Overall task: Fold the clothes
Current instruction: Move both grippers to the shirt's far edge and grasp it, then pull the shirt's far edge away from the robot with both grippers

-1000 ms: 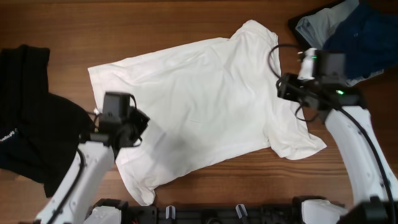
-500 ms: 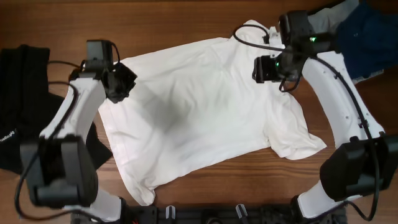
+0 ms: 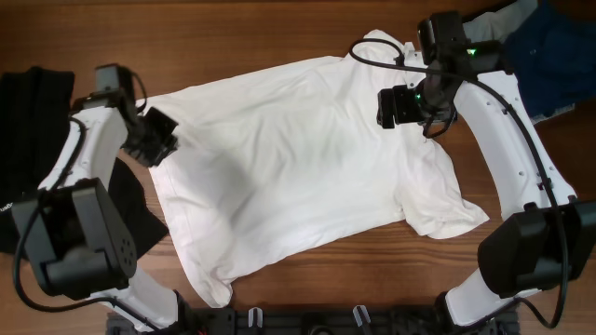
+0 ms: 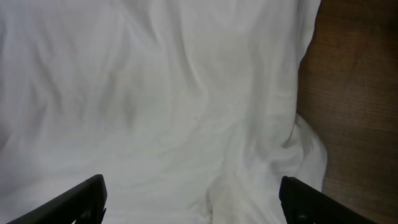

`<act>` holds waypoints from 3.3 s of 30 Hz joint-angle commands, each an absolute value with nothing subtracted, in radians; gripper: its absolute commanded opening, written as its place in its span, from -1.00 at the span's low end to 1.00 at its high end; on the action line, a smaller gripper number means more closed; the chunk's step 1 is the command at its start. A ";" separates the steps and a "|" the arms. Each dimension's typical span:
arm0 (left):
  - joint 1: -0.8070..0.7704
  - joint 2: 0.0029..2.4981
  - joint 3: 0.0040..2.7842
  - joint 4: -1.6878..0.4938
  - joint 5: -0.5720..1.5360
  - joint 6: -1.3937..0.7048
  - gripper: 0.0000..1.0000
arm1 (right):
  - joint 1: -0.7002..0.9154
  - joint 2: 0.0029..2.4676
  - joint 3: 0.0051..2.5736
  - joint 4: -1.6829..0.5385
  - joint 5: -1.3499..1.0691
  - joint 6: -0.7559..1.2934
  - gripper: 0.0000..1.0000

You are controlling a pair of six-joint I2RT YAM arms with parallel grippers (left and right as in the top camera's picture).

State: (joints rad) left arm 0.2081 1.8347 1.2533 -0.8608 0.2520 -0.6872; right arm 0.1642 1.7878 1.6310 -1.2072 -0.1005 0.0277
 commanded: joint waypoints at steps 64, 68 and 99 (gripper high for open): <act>0.237 2.462 1.858 -0.823 0.191 -0.662 -0.93 | 0.167 1.810 1.649 -1.189 -0.088 0.032 0.75; 0.278 2.462 1.884 -0.810 0.113 -0.661 -0.93 | 0.167 1.810 1.649 -1.172 -0.040 0.038 0.85; 0.170 2.234 1.913 -1.330 0.262 -0.501 -0.01 | -0.035 2.085 1.630 -1.143 -0.185 0.003 0.89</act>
